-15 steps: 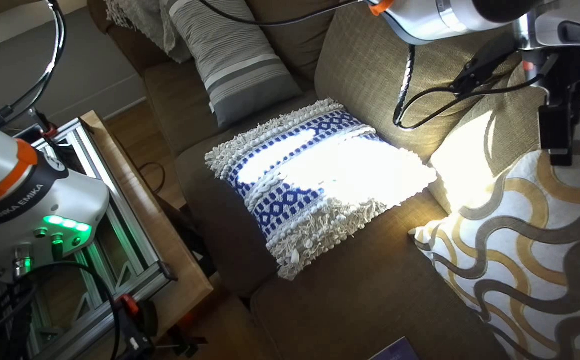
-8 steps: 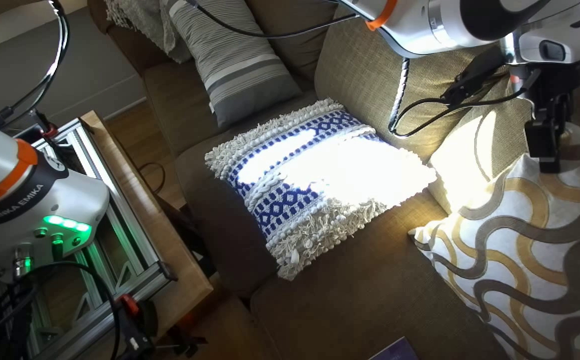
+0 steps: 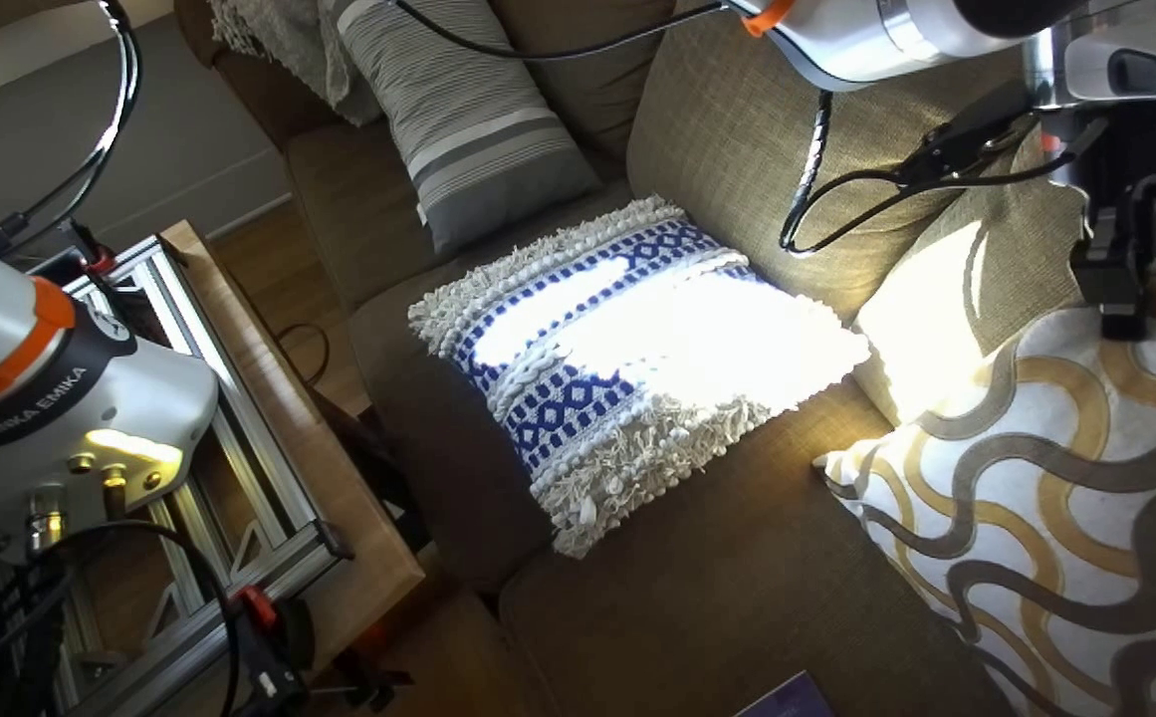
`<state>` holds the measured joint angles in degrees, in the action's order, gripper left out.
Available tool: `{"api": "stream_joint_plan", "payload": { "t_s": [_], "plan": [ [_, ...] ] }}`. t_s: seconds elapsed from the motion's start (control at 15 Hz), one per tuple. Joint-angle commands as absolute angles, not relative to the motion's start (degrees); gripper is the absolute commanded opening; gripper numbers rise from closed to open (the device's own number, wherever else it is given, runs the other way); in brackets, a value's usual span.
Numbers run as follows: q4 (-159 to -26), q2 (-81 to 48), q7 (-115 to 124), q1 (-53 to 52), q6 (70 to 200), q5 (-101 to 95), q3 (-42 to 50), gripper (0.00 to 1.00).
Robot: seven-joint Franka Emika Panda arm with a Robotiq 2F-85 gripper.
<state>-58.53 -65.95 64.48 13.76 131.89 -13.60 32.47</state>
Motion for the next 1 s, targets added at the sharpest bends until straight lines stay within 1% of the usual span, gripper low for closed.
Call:
{"api": "stream_joint_plan", "payload": {
  "t_s": [0.0, 0.07, 0.2, 0.47, 0.93],
  "plan": [
    [-61.54, -60.68, 60.26, 12.22, 126.87, -14.3, 32.64, 0.03],
    [-62.77, -59.24, 58.46, 11.6, 125.59, -14.49, 32.42, 0.01],
    [-65.25, -56.62, 55.2, 10.02, 124.93, -15.29, 32.61, 0.03],
    [-70.34, -51.45, 48.55, 5.83, 124.46, -18.33, 33.79, 0.03],
    [-83.02, -42.02, 36.47, -2.11, 128.39, -28.37, 36.05, 0.03]
  ]
}}
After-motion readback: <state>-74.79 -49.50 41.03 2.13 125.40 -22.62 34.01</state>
